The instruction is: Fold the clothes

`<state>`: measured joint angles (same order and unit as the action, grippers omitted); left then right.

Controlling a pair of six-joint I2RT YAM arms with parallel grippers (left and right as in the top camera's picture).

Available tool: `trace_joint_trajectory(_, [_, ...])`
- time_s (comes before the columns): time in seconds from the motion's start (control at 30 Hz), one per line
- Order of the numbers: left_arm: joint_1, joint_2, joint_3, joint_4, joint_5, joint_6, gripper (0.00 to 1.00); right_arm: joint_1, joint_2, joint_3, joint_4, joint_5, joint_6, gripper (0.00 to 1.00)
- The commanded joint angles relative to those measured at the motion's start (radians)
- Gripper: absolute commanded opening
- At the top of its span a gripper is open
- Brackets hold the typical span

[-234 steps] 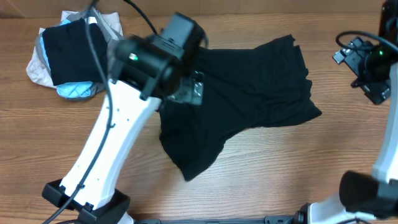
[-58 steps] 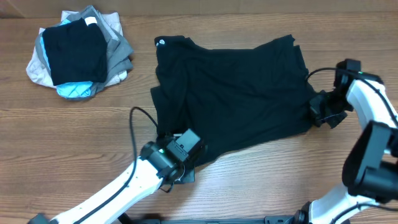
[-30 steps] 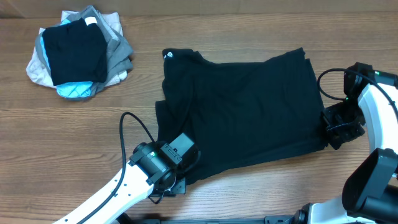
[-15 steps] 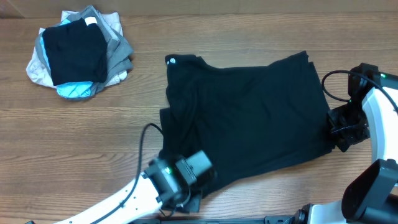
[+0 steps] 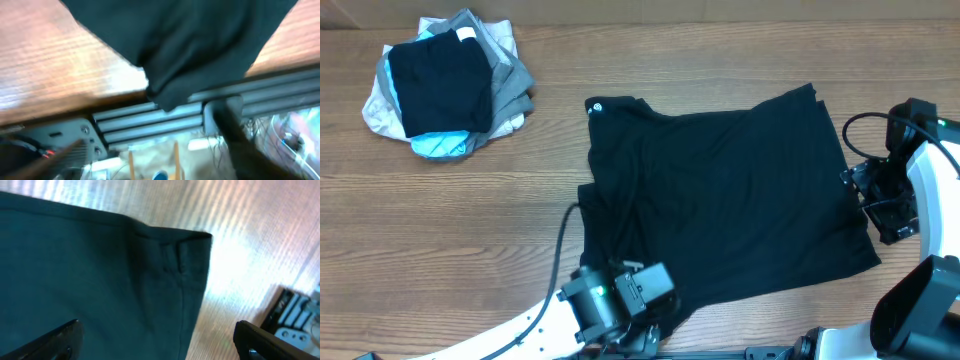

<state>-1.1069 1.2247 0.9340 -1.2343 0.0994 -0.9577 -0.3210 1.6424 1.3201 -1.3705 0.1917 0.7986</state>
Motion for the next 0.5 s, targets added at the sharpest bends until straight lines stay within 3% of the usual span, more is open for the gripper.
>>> trace_joint_trajectory(0.0, [0.087, -0.010, 0.071, 0.002, -0.162, 0.042, 1.00, -0.004, -0.025, 0.014, 0.013, -0.059, -0.075, 1.00])
trace_joint_trajectory(0.13, [0.269, -0.007, 0.072, 0.030, -0.174, 0.164, 1.00, -0.004, -0.025, 0.014, 0.023, -0.066, -0.095, 1.00])
trace_joint_trajectory(0.3, [0.531, 0.026, 0.061, 0.126, -0.029, 0.409, 0.99, -0.004, -0.025, 0.014, 0.027, -0.076, -0.097, 1.00])
trace_joint_trajectory(0.47, [0.754, 0.112, 0.062, 0.201, 0.029, 0.512, 0.96, -0.004, -0.025, 0.014, 0.034, -0.089, -0.101, 1.00])
